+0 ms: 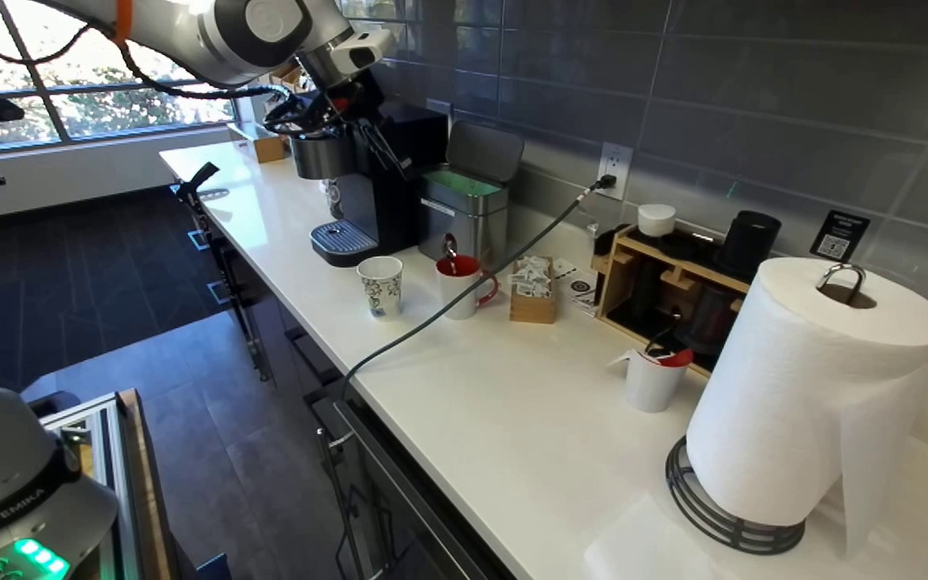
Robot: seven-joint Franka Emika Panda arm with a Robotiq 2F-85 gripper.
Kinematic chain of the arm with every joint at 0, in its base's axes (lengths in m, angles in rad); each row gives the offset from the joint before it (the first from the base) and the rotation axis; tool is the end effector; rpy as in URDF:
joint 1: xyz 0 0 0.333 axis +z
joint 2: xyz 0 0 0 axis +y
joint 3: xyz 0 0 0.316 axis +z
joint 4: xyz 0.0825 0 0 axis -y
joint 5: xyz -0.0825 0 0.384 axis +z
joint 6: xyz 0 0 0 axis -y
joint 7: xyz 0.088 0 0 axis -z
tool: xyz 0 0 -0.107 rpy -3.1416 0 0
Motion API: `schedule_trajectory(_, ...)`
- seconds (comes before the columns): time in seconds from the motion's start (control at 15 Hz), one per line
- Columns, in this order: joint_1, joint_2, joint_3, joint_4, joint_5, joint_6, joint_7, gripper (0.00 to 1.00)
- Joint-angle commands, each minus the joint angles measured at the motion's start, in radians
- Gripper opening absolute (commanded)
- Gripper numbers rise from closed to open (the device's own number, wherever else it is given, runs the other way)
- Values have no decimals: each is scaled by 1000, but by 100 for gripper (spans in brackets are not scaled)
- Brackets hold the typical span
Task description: Close the lid on the bin
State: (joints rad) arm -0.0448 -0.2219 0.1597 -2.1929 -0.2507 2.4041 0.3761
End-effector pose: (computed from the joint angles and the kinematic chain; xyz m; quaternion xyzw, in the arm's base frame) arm 0.5183 0.0628 0.5243 0.9689 -0.0523 0.2330 0.0646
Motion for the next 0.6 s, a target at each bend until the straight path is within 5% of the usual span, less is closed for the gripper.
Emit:
schedule_trajectory(0.0, 13, 1, -13, 4, -3, -3, 1, 100)
schedule_trajectory(0.2, 11, 40, -14, 14, -1, 7, 1, 100)
schedule_trajectory(0.53, 91, 185, -104, 24, 346, 179, -410, 100)
